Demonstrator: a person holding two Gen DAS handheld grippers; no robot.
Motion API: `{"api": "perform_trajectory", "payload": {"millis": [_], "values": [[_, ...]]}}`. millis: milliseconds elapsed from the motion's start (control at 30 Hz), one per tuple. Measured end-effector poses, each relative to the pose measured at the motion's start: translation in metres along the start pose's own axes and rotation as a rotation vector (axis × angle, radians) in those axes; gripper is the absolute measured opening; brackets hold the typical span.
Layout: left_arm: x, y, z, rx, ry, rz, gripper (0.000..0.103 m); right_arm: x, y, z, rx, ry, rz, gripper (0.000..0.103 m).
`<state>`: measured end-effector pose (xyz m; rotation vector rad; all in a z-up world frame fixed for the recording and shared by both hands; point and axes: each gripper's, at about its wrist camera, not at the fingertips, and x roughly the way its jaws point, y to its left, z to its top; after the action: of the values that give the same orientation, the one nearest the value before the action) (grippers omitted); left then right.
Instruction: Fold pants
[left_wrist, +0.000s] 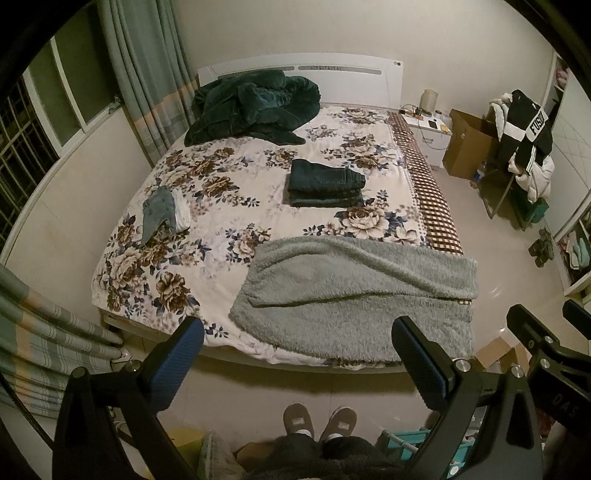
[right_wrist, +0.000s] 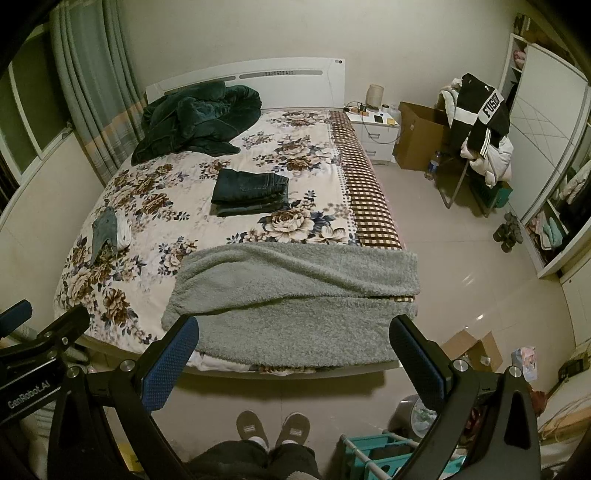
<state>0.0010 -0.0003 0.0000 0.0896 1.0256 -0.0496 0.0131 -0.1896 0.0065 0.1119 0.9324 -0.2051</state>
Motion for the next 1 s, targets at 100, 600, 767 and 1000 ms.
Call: {"api": "perform_trajectory", "payload": {"millis": [100,600,767,1000], "values": [[0.000,0.000,0.000,0.002,-0.002,-0.001,0.103,0.002,-0.001,-0.001,-0.001,0.000,0.001,0.103],[-0.001,0.000,-0.001,0.000,-0.005,-0.004,0.103,-0.006,0.006,0.006,0.000,0.001,0.002,0.103],[-0.001,0.000,-0.001,0.001,-0.007,-0.003,0.103,-0.006,0.006,0.006,0.000,0.000,0.001,0.103],[0.000,0.000,-0.001,0.001,-0.009,-0.004,0.103,-0.009,0.008,0.007,-0.001,0.000,0.001,0.103]]}}
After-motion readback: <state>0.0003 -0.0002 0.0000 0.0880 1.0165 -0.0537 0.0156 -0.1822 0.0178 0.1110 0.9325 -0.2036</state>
